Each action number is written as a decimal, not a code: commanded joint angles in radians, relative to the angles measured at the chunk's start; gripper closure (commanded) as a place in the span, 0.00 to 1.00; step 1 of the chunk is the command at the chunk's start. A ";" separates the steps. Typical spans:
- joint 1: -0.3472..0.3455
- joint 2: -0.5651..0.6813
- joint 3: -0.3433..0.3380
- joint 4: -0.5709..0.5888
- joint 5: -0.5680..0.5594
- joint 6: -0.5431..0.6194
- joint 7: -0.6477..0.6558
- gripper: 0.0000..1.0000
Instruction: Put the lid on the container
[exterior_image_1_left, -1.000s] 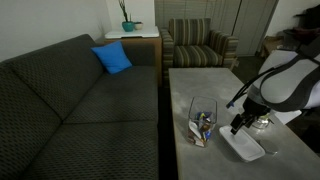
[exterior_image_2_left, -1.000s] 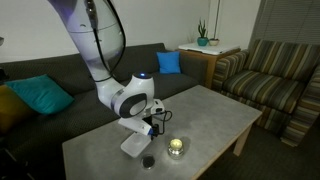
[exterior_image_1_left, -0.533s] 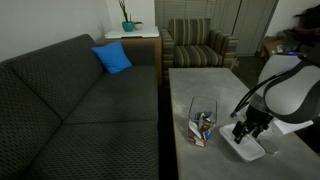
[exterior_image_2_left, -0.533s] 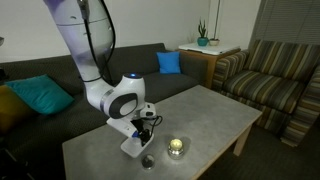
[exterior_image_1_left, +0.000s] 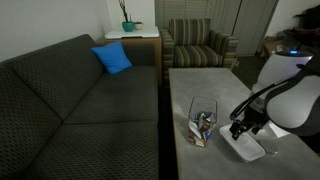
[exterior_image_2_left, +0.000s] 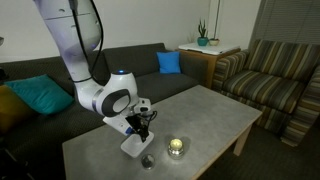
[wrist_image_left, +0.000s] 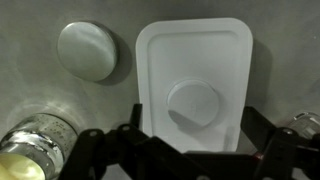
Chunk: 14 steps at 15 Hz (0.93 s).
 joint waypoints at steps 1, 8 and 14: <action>0.026 0.019 -0.025 0.028 0.015 0.002 0.002 0.00; 0.000 0.087 0.008 0.180 0.007 -0.189 -0.010 0.00; -0.023 0.123 0.015 0.245 0.015 -0.231 0.003 0.00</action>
